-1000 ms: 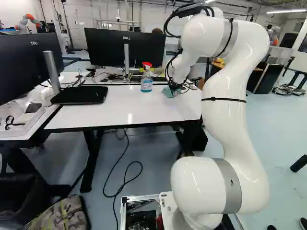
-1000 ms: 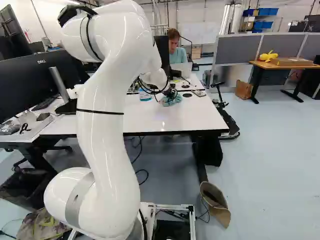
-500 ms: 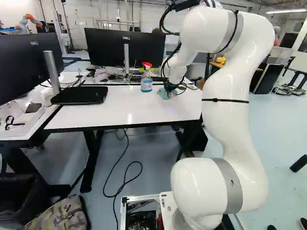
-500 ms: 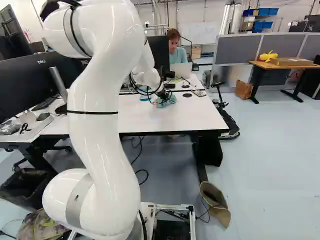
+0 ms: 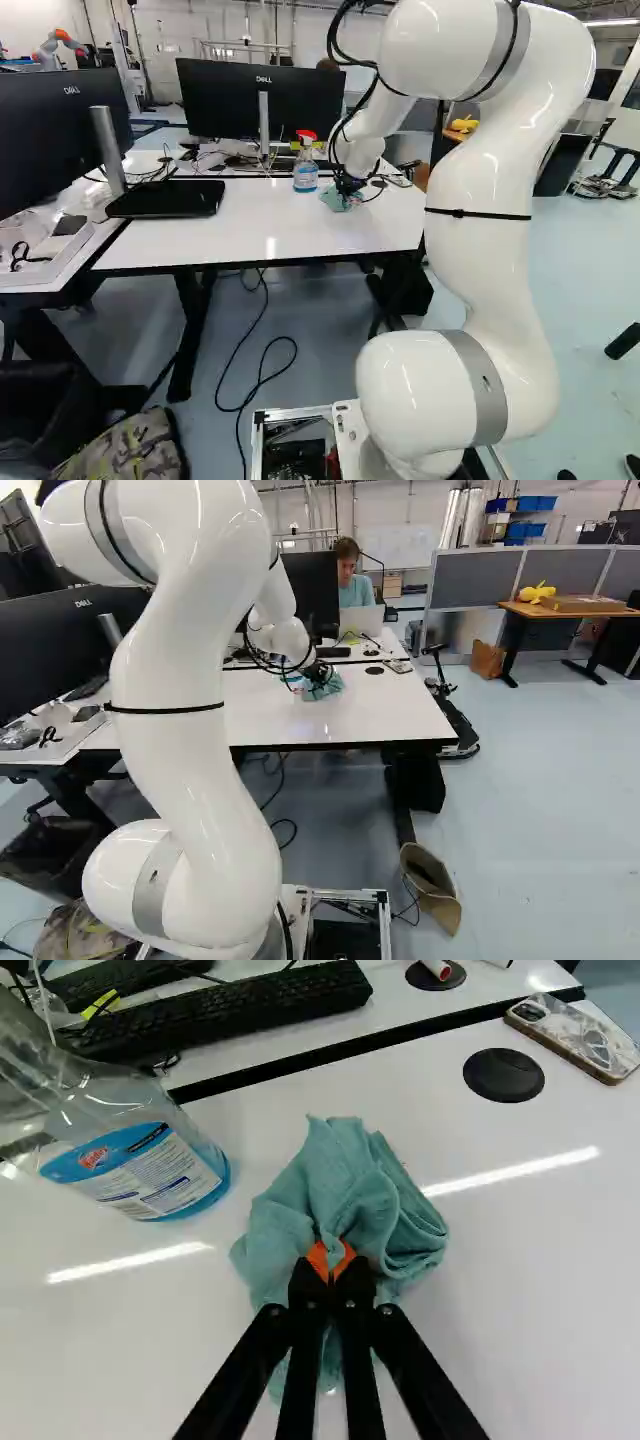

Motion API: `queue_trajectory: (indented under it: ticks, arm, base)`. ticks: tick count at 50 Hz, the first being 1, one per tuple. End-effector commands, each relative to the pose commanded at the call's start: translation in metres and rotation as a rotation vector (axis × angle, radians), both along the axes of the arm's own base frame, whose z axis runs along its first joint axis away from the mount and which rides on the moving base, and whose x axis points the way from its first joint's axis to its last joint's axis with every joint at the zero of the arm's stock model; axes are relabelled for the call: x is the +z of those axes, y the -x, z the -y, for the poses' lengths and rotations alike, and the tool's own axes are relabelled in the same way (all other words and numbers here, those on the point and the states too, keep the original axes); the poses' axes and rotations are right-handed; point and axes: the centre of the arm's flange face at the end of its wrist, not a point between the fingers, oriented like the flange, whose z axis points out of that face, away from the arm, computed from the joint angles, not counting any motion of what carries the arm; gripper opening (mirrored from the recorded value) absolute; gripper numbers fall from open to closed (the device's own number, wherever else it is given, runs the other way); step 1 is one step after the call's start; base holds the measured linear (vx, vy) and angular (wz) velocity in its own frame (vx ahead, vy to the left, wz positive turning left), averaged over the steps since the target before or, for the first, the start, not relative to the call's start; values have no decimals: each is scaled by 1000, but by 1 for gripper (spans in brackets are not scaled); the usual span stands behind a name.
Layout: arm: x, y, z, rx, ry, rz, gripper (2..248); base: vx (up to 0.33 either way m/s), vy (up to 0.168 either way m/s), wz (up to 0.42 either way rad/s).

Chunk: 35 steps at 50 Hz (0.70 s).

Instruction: Clean the table with the green towel

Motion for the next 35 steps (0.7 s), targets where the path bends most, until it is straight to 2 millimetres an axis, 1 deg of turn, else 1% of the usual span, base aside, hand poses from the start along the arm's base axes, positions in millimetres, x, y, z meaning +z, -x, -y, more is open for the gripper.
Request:
queue_trajectory:
  ticks: [8,15,27,35]
  arm:
    - [1,14,2,-5,0,-9,26]
    - [1,22,10,-19,-1,-12,26]
    - [1,23,30,-53,-1,-12,26]
    - [1,19,43,-76,-1,-9,26]
  base:
    - [0,0,0]
    - [0,0,0]
    - [0,0,0]
    - [0,0,0]
